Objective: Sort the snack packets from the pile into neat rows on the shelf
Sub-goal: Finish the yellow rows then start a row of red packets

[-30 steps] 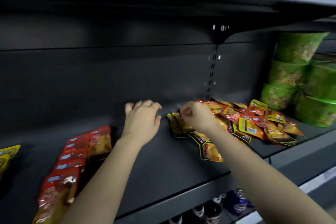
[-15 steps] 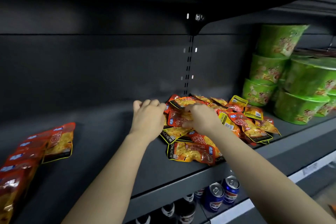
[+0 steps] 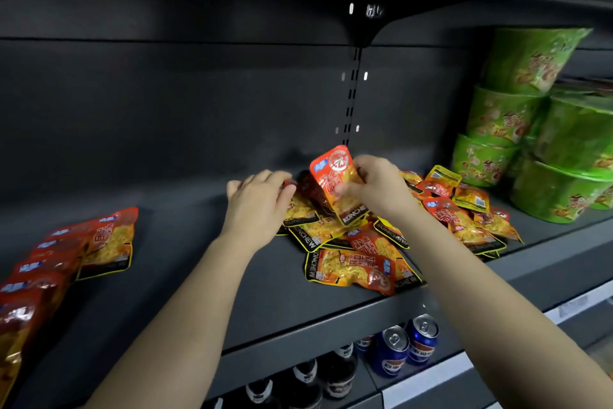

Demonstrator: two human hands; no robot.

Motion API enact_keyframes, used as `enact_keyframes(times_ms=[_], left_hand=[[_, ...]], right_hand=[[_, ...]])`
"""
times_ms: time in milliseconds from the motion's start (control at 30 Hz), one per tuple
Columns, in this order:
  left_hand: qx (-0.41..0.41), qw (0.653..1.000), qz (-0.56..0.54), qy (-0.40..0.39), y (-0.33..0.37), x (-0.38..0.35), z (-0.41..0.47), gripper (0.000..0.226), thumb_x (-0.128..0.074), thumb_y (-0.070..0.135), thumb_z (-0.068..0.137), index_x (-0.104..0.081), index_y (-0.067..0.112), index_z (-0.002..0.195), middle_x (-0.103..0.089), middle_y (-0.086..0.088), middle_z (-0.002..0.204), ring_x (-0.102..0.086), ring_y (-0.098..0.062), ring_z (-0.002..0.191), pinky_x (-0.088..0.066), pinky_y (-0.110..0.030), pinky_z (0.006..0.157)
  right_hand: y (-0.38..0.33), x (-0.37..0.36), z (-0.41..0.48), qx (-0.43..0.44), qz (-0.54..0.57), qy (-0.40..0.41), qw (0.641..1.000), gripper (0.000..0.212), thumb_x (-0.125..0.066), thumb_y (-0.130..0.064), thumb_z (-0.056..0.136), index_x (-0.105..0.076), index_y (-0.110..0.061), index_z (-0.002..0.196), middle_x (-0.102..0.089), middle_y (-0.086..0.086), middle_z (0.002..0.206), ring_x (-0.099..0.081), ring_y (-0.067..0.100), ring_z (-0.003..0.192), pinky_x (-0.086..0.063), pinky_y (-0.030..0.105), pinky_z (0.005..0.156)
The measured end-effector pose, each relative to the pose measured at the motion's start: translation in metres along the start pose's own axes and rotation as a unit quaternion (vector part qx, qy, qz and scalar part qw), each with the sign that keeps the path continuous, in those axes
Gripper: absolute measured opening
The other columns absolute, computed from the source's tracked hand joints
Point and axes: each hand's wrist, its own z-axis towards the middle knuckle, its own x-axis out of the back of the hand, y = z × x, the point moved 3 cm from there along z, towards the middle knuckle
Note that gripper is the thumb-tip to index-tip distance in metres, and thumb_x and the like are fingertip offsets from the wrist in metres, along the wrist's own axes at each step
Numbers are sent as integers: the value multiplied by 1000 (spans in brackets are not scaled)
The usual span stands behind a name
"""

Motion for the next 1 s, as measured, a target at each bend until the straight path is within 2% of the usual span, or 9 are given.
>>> enact_keyframes(times_ms=[100, 200, 267, 333, 533, 600, 733, 833, 1000], left_hand=[[23, 993, -118, -18, 5, 0, -1, 32, -43, 53, 95, -59, 33, 115, -61, 15, 111, -57, -6, 104, -24, -32, 93], [50, 968, -247, -21, 9, 4, -3, 36, -57, 67, 80, -62, 36, 98, -66, 20, 98, -60, 5, 92, -38, -32, 94], [63, 941, -331, -27, 11, 7, -5, 33, -70, 59, 74, -64, 32, 93, -69, 17, 91, -63, 3, 85, -48, -27, 83], [57, 926, -374, -14, 12, 11, -5, 28, -79, 45, 72, -65, 29, 90, -71, 13, 88, -67, -4, 82, -53, -31, 77], [46, 905, -423, 6, 4, 11, -1, 17, -80, 21, 73, -67, 24, 84, -73, 3, 86, -69, -15, 82, -56, -47, 81], [41, 913, -405, 9, 3, 11, 0, 16, -77, 13, 77, -66, 21, 86, -72, 2, 86, -69, -15, 81, -57, -43, 79], [1, 960, -275, 51, 1, 13, 0, 12, -68, 19, 84, -62, 26, 92, -66, 7, 90, -65, -16, 80, -52, -33, 73], [-36, 990, -110, 81, 0, 10, 0, 11, -61, 25, 90, -62, 28, 100, -63, 10, 96, -58, -17, 86, -31, -32, 89], [-46, 994, -34, 90, 4, 6, -4, 14, -58, 27, 94, -63, 26, 107, -64, 9, 98, -45, -12, 81, -19, -29, 81]], right_hand=[[0, -3, -2, -23, 190, -12, 981, 21, -77, -19, 79, -67, -11, 95, -74, 1, 89, -72, 17, 81, -59, 39, 75], [-9, -10, -7, -6, 313, -35, 949, 17, -69, -7, 84, -66, 0, 99, -73, 9, 87, -70, 14, 71, -55, 24, 62], [-14, -15, -10, 5, 335, -53, 941, 6, -64, -2, 88, -66, -2, 93, -70, 11, 82, -65, 15, 64, -50, 20, 56], [-16, -21, -12, 6, 334, -77, 939, 6, -61, -2, 90, -66, -5, 88, -68, 12, 83, -62, 18, 70, -52, 21, 62], [-20, -26, -17, 24, 280, -102, 954, 11, -66, -6, 88, -69, -3, 97, -71, 12, 88, -66, 16, 79, -54, 24, 69], [-19, -22, -19, 23, 221, -113, 968, 6, -69, -9, 86, -69, -8, 92, -69, 7, 79, -65, 16, 73, -54, 27, 67], [-13, -12, -25, 61, -30, -117, 991, 12, -77, -21, 79, -69, -20, 88, -65, -4, 79, -59, 4, 69, -45, 20, 64], [-10, -7, -34, 48, -104, -170, 979, 16, -80, -26, 75, -70, -21, 86, -63, -9, 77, -57, 3, 71, -42, 21, 62], [-7, -2, -53, 10, -206, -299, 932, 41, -80, -37, 73, -66, -22, 108, -61, -10, 92, -58, 10, 85, -44, 24, 69]])
